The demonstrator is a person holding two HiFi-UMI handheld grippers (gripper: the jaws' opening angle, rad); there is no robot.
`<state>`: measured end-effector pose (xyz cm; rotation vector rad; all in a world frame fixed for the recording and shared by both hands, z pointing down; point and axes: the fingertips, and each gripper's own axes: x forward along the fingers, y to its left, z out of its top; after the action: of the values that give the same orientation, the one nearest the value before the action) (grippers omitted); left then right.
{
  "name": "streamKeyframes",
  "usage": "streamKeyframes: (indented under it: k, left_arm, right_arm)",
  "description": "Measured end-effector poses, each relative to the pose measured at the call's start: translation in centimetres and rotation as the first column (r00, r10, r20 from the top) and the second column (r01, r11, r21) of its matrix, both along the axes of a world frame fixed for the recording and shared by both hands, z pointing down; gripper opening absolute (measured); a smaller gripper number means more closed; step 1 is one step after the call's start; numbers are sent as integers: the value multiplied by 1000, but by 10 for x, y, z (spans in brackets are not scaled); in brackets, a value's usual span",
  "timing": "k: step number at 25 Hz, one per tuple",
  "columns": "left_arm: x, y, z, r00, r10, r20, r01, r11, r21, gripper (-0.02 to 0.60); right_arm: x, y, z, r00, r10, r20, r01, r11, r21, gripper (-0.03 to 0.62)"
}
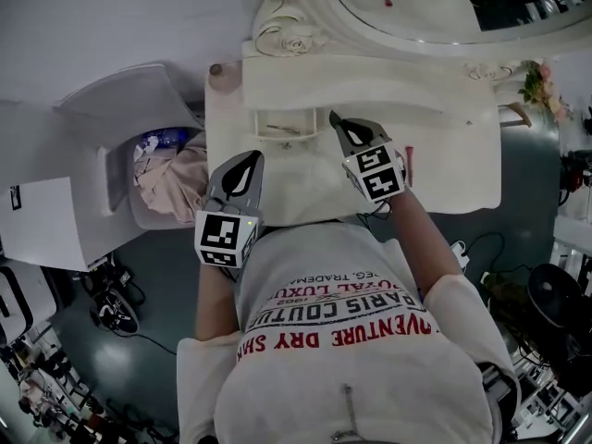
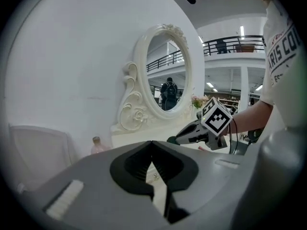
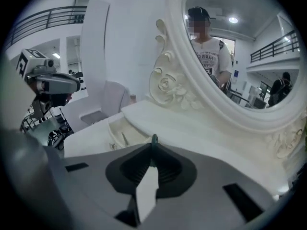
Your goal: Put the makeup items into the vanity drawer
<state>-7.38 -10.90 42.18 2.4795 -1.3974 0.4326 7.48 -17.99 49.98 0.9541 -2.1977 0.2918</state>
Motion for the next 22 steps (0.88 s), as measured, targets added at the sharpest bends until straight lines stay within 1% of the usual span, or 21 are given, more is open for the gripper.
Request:
streamKeyframes:
  k: [2, 6, 9, 12, 14, 17, 18, 19, 20, 22]
  left_arm:
    - [-14, 2, -2, 999, -32, 0, 32, 999, 5, 11]
    - [-39, 7, -4, 995, -101, -1, 101, 995, 12, 11]
    - [-56, 12, -3, 991, -135, 1, 135, 991, 13, 11]
    - [-71, 16, 0, 986, -167, 0, 167, 986, 7, 11]
    - [-78, 18, 2, 983, -183, -3, 183, 983, 1, 11]
    - [-84, 20, 3, 981, -191, -4, 191, 981, -6, 11]
    - [-84, 20, 4, 982, -189, -5, 189, 982, -9, 11]
    - [-84, 20, 5, 983, -183, -7, 183, 983, -12, 11]
    - [-83, 19, 6, 985, -174, -9, 174, 985, -13, 11]
    - [-80, 17, 8, 989, -150, -16, 150, 989, -15, 11]
  right_arm:
    - [-17, -2, -3, 999, -38, 4, 38, 999, 10, 31]
    - [-49, -3, -4, 994, -107, 27, 107, 994, 0, 31]
    - [-75, 2, 1, 987, -154, 40, 155, 988, -14, 31]
    - [-98, 7, 10, 978, -206, 32, 207, 978, -32, 31]
    - [-107, 9, 16, 975, -222, 24, 223, 974, -47, 31]
    - [-112, 7, 23, 978, -207, 30, 209, 975, -73, 32]
    - [-112, 6, 24, 980, -194, 40, 196, 977, -79, 55]
    - [-111, 5, 24, 983, -176, 51, 180, 980, -82, 127]
    - [-109, 4, 23, 986, -156, 60, 160, 984, -83, 175]
    - [-101, 3, 21, 991, -119, 63, 123, 989, -77, 178]
